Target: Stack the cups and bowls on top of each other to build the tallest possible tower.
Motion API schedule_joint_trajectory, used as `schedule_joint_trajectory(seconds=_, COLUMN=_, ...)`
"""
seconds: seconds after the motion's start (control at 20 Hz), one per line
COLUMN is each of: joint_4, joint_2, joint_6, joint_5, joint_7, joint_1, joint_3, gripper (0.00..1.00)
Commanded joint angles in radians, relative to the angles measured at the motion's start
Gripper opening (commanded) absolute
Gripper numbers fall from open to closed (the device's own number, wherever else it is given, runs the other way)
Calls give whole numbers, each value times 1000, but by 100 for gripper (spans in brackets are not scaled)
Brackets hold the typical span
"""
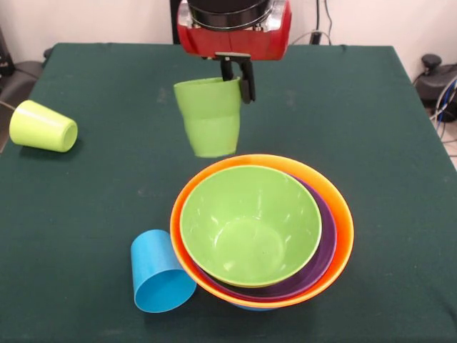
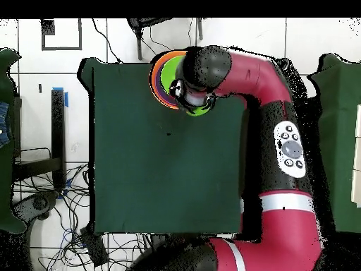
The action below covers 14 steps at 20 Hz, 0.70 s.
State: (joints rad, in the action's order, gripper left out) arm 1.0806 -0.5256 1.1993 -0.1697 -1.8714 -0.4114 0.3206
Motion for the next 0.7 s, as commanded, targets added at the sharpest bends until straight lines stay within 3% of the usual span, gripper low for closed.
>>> schedule_joint_trajectory(seconds=0.05, joint_4=-433, joint_2=182, joint_6=174, joint_5=-98, joint_7=176, joint_1=48, joint_3=106, gripper=0)
schedule_joint_trajectory(seconds=0.3, joint_4=-589, joint_2=259, joint_6=159, joint_5=-134, joint_7=220, joint_1=62, joint_3=138, gripper=0)
schedule_joint_trajectory(seconds=0.5, joint_4=-654, joint_2=314, joint_6=125, joint_5=-157, joint_7=323, joint_1=59, joint_3=188, gripper=0)
schedule_joint_trajectory(seconds=0.7, joint_4=-661, joint_2=361, joint_6=66, joint_5=-141, joint_7=301, joint_1=50, joint_3=216, gripper=0)
